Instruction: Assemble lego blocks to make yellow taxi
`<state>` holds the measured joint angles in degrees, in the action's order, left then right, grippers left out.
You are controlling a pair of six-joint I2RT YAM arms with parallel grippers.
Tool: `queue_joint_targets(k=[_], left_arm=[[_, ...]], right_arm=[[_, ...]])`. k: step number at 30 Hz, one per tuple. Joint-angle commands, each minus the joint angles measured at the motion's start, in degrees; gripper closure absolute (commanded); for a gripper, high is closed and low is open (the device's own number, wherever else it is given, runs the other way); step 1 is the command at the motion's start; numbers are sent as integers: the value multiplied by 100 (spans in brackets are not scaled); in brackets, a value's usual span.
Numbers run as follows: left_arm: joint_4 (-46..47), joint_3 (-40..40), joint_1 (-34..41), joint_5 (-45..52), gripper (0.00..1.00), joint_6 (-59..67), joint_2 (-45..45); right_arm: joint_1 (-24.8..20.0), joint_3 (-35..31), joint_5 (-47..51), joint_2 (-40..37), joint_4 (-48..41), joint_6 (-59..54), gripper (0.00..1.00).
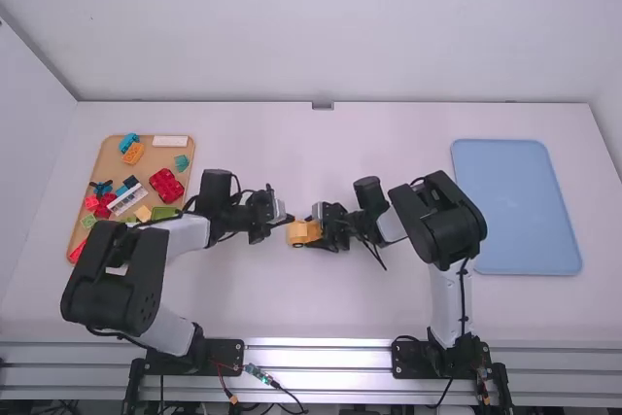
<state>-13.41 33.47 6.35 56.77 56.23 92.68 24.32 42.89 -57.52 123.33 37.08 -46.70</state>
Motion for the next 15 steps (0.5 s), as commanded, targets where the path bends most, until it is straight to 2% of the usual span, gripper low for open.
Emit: queue_joint_targets(k=[1, 7, 15], left_arm=[[79, -37, 219, -127, 98, 238, 153], [-164, -37, 557, -564, 98, 107, 435], [-553, -37, 518, -844, 98, -144, 813]], right_arm=[[4, 22, -118, 96, -1, 1, 49], [4, 22, -116, 96, -1, 1, 49], [4, 22, -118, 96, -5, -1, 49]])
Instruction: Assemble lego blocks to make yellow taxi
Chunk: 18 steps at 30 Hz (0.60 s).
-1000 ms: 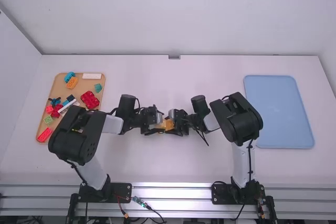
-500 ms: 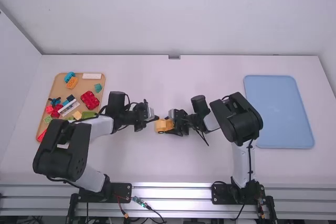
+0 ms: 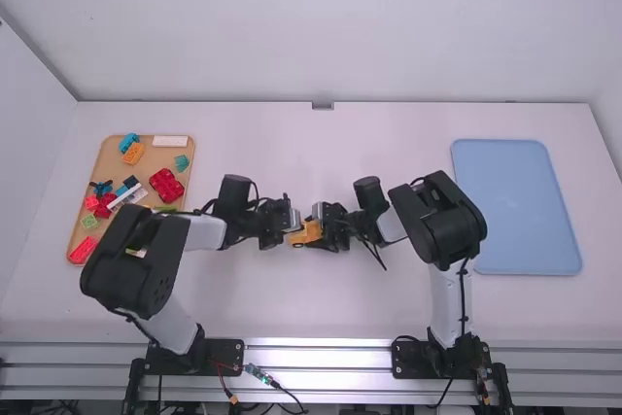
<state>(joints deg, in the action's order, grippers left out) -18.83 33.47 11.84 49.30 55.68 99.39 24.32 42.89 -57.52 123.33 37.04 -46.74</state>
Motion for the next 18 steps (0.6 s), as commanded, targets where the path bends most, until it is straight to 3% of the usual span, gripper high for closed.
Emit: queue_joint_targets(k=[1, 13, 18], left_arm=[[-33, -33, -31, -96, 98, -85, 188], [739, 387, 13, -313, 98, 267, 916], [782, 459, -31, -872, 98, 83, 1062]], right_arm=[[4, 22, -118, 96, 1, 3, 49], [-44, 22, -118, 96, 45, 3, 49], [-199, 107, -118, 96, -27, 86, 49]])
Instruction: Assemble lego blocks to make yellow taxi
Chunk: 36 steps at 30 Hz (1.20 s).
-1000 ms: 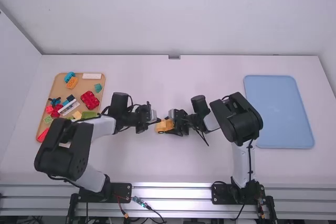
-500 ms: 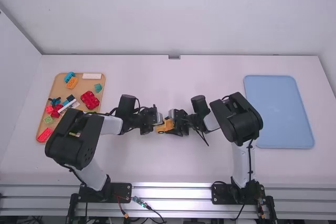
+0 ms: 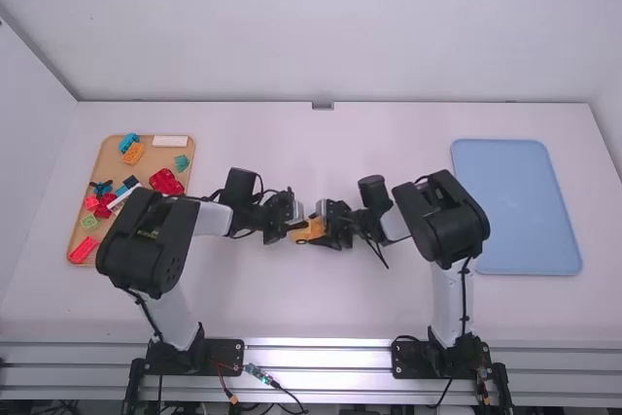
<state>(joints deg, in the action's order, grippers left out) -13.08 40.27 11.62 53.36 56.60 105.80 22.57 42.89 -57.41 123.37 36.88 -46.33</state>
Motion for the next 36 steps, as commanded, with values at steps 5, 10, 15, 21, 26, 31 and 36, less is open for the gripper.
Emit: queue_joint_targets(k=[5, 10, 15, 21, 26, 31, 36], left_arm=[[199, -173, 33, -1593, 98, -144, 577], [313, -15, 37, -1488, 98, -173, 682], [407, 170, 28, -1032, 98, -35, 680], [494, 485, -195, -428, 98, -103, 352], [824, 831, -503, 302, 98, 15, -334], [721, 1152, -1005, 1137, 98, -310, -900], [691, 1626, -1541, 964, 98, -1471, -983]], right_arm=[[-122, 179, -136, 91, 8, 101, 49], [-120, 173, -129, 91, 34, 112, 49], [-120, 177, -129, 91, 60, 110, 49], [-120, 201, -125, 91, 65, 112, 49], [-120, 297, -127, 91, 14, 114, 49], [-120, 306, -39, 91, 12, 117, 49], [-120, 295, 385, 91, 12, 416, 48]])
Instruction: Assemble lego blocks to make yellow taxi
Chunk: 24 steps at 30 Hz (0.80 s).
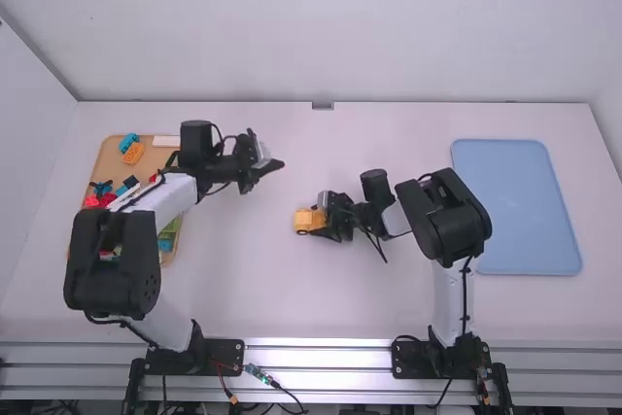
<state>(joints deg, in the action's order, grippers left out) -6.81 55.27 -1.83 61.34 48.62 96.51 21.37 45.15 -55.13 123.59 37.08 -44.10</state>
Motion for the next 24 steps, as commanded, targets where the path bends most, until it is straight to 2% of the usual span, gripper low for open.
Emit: queue_joint_targets(k=[1, 5, 6, 8, 9, 10, 12, 14, 15, 18, 24], left_arm=[[66, 160, -256, 175, 98, -728, -54], [96, 205, -490, 254, 98, -686, -54], [101, 205, -535, 210, 92, -686, -54], [109, 203, -577, 177, 69, -691, -54], [125, 203, -599, 168, 54, -706, -54], [129, 203, -625, 164, 44, -728, -54], [155, 210, -654, 168, 25, -726, -54], [186, 212, -684, 164, 14, -726, -54], [188, 210, -719, 162, 2, -723, -54], [168, 210, -719, 92, 1, -728, -54], [149, 212, -802, -114, 1, -728, -54]], right_arm=[[0, 61, 164, 69, -10, 191, 48], [-85, 55, 162, 69, -10, 154, 48], [-111, 55, 160, 69, -14, 152, 45], [-149, 55, 160, 69, -31, 152, 42], [-164, 55, 155, 69, -45, 152, 42], [-203, 55, 160, 69, -82, 149, 36], [-264, 55, 157, 69, -163, 149, 27], [-315, 55, 116, 69, -198, 147, 21], [-363, 55, 76, 69, -250, 147, 15], [-426, 55, 76, 67, -313, 147, 2], [-463, 55, 76, 59, -357, 178, 1]])
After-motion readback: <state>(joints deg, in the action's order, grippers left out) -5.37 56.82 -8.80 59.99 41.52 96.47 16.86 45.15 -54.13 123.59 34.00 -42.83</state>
